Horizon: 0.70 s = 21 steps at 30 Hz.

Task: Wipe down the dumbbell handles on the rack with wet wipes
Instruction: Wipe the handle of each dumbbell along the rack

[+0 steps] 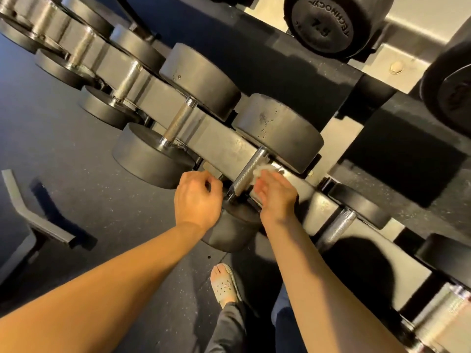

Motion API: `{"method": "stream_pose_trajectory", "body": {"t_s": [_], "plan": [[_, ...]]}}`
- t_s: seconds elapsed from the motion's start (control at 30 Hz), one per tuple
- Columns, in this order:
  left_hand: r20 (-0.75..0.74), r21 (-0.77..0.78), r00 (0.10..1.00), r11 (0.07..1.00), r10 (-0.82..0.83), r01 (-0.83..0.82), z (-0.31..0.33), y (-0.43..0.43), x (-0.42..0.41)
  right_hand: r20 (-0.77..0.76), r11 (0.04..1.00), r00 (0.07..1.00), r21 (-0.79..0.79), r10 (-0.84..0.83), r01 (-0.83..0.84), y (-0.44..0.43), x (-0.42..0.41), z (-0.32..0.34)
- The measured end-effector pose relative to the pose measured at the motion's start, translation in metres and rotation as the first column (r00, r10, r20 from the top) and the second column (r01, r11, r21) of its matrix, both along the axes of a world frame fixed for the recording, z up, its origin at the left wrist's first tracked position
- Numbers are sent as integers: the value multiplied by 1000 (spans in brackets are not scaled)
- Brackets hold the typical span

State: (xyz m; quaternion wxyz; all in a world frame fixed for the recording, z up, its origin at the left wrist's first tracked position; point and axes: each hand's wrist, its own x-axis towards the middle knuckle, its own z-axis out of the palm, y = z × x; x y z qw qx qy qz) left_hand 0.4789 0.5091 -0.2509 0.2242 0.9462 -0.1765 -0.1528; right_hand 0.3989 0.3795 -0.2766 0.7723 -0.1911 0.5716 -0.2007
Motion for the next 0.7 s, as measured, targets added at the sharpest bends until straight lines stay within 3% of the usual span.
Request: {"method": "stream_pose_trajectory", "body": {"t_s": [0.13, 0.23, 0.37, 0.4, 0.43, 0.5, 0.57, 0.7], "plan": [[-4, 21, 1000, 1000, -9, 9, 1, 0, -1, -65, 983, 997, -181, -33, 21, -10, 20, 1], [4, 29, 1000, 1000, -7, 7, 2, -1, 0, -267, 887, 951, -385, 157, -255, 6, 17, -8], [32, 29, 998, 999, -46, 45, 1, 1, 1, -391, 700, 785, -369, 480, -612, 13, -5, -11], [33, 30, 998, 998, -53, 52, 0, 1, 1, -349, 732, 799, -334, 489, -594, 6, -4, -14], [33, 33, 998, 998, -54, 53, 1, 1, 0, -272, 824, 862, -276, 427, -495, -2, -1, -16], [39, 39, 998, 998, -53, 52, 1, 1, 0, -89, 988, 987, -67, 132, -138, -20, 11, -22], [42, 42, 997, 997, -59, 57, 0, 2, 0, 19, 992, 998, 118, -54, 51, -26, 21, -24], [37, 39, 997, 997, -69, 67, -3, 4, 3, 120, 983, 983, 103, 138, -150, -10, 17, -28]]}}
